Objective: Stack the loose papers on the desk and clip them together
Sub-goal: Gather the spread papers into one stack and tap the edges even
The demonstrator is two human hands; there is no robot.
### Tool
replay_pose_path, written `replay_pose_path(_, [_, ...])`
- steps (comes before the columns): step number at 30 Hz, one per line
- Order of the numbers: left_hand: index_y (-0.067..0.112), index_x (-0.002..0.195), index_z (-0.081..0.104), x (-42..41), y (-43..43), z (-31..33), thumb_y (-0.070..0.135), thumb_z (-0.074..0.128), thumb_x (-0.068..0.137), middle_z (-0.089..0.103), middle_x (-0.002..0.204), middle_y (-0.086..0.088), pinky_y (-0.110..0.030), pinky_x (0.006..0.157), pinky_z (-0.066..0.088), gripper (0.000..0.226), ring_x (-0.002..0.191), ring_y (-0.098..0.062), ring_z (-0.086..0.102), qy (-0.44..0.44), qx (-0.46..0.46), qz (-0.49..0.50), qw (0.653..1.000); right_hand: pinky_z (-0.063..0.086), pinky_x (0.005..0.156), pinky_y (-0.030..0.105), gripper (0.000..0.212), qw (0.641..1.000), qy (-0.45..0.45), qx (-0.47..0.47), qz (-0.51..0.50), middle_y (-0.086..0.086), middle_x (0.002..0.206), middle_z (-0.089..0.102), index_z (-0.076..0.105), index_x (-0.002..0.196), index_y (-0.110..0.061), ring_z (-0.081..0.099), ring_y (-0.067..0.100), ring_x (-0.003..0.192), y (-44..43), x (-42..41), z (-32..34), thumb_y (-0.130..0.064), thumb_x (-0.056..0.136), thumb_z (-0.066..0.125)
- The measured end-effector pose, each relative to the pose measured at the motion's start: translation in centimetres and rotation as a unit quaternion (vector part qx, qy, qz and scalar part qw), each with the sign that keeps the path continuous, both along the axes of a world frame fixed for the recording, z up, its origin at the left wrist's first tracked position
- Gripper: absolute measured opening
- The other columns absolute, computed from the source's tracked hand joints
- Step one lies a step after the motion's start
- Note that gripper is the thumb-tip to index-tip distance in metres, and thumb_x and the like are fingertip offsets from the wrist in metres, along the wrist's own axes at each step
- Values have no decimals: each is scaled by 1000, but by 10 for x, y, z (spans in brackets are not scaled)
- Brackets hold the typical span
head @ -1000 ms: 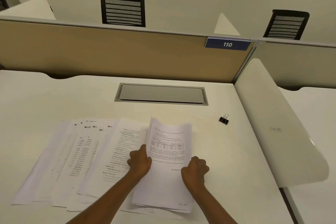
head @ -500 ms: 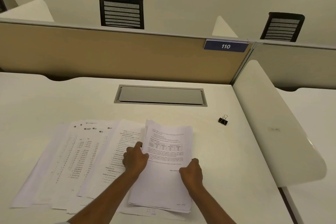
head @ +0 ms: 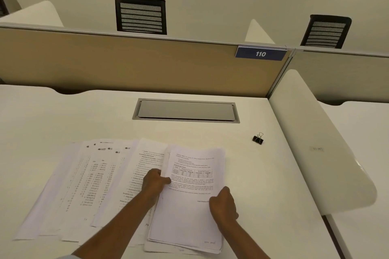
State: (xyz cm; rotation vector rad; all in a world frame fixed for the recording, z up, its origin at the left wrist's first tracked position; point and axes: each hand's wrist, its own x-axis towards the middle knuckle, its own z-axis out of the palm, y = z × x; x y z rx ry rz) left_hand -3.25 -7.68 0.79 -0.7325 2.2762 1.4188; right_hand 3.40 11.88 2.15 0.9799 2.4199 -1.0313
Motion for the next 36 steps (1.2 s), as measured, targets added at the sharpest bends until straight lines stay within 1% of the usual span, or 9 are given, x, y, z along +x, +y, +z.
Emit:
replay_pose_path(5, [19, 99, 54, 7, 5, 0, 11, 75, 75, 60, 94, 1, -36, 77, 54, 33, 87, -25, 62, 31, -61, -39, 997, 42, 89, 44, 25, 997, -40, 61, 38, 9, 119, 47, 47, 112, -13, 40, 26, 115, -4, -1, 3, -11, 88, 48])
replay_pose_path(8, [21, 100, 52, 9, 8, -2, 10, 76, 75, 61, 96, 1, -33, 76, 53, 36, 85, -24, 61, 41, -43, -35, 998, 45, 92, 38, 25, 997, -18, 49, 56, 14, 120, 43, 47, 111, -8, 37, 26, 106, -3, -2, 1, -6, 86, 48])
replay_pose_path(10, [18, 104, 52, 7, 8, -2, 7, 77, 75, 61, 100, 0, -32, 77, 50, 40, 89, -24, 61, 38, -1, -24, 999, 43, 97, 39, 24, 996, -1, 39, 74, 15, 119, 45, 46, 109, -7, 37, 24, 100, -2, 0, -2, -4, 85, 46])
replay_pose_path(14, [10, 112, 59, 7, 2, -3, -4, 78, 71, 68, 107, -6, -38, 83, 55, 47, 97, -28, 66, 27, 137, -18, 990, 47, 93, 38, 24, 995, 27, -8, 90, 12, 115, 47, 46, 107, -6, 46, 27, 107, -1, 5, -3, -2, 83, 45])
replay_pose_path(16, [10, 111, 60, 9, 4, -1, -11, 75, 69, 70, 107, -8, -37, 78, 57, 49, 95, -28, 68, 19, 166, -26, 986, 47, 92, 39, 22, 995, 35, -19, 92, 12, 113, 47, 46, 103, -6, 48, 28, 106, 1, 4, -3, -2, 81, 45])
replay_pose_path(23, [12, 106, 66, 13, 0, 7, -18, 73, 65, 75, 103, -8, -36, 69, 60, 52, 88, -27, 74, 49, 249, -18, 967, 58, 77, 37, 33, 974, 76, -209, -41, 7, 108, 63, 53, 105, -11, 64, 21, 90, 11, 1, -1, -1, 74, 58])
replay_pose_path(27, [6, 106, 68, 16, -8, 11, -11, 79, 60, 76, 100, -14, -39, 67, 60, 50, 87, -33, 74, 49, 322, 2, 946, 58, 82, 44, 35, 964, 97, -232, -84, 3, 107, 64, 51, 107, -17, 65, 22, 92, 14, -1, 0, -7, 76, 64])
replay_pose_path(31, [0, 111, 68, 17, -18, 9, 4, 90, 41, 72, 109, -23, -50, 81, 58, 73, 97, -41, 70, 26, 366, 10, 930, 56, 82, 47, 36, 971, 116, -187, -93, 3, 105, 56, 49, 100, -23, 61, 25, 94, 19, -6, 1, -21, 71, 70])
replay_pose_path(36, [-2, 118, 64, 18, -26, 11, 0, 89, 48, 66, 118, -27, -65, 97, 45, 74, 109, -48, 63, 20, 391, -6, 920, 56, 86, 46, 48, 928, 143, -336, -73, 4, 108, 69, 52, 114, -15, 68, 25, 95, 30, -13, 9, -9, 72, 75])
